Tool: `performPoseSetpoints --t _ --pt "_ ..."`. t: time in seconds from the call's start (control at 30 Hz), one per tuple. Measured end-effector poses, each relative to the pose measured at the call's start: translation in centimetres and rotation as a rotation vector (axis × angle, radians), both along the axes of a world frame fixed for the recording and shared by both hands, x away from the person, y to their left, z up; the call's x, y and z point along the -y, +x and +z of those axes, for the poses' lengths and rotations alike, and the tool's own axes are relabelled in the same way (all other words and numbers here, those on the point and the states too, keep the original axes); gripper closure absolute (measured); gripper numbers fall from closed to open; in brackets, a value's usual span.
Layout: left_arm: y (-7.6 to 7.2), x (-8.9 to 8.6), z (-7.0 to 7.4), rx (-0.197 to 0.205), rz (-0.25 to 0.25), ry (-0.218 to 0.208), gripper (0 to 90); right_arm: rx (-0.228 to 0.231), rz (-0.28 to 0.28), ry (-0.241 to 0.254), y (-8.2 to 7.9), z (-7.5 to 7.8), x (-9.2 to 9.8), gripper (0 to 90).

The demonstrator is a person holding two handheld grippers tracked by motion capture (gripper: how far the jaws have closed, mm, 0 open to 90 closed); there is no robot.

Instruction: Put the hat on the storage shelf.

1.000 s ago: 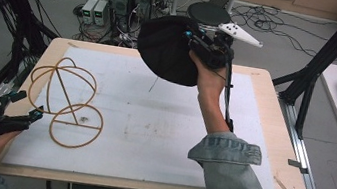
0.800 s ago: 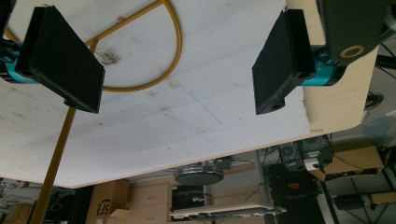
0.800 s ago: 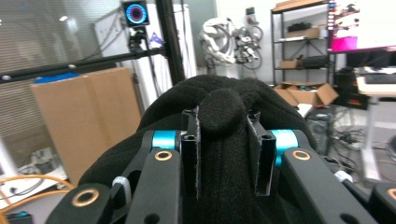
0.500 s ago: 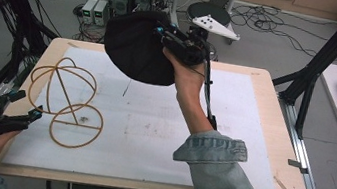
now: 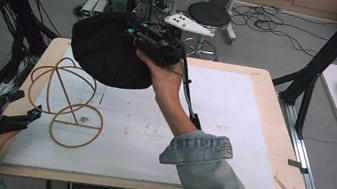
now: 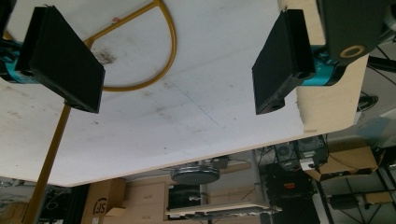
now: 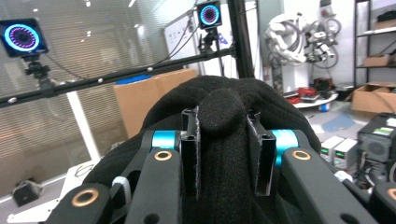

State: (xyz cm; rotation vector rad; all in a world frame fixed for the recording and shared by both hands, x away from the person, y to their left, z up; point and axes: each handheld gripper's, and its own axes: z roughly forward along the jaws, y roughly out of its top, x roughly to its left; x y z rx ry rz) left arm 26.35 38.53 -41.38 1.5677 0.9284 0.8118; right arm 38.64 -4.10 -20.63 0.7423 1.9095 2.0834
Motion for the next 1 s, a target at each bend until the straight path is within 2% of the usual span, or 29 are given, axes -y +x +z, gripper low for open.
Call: performPoseSetpoints --t 0.07,0.5,1.0 --pt "0.0 0.0 0.0 0.001 -0.001 -0.001 17.4 0.002 0.017 -0.012 -0.2 -0.2 -0.7 72.3" --pt "-0.1 0.1 0.2 0.006 0.001 0.013 17.7 -0.025 0.121 -0.014 -0.9 -1.0 -4.1 72.2" --pt "-0.1 0.0 0.2 0.004 0.000 0.015 17.7 -0.051 0.189 -0.062 -1.4 -2.2 -7.0 71.8"
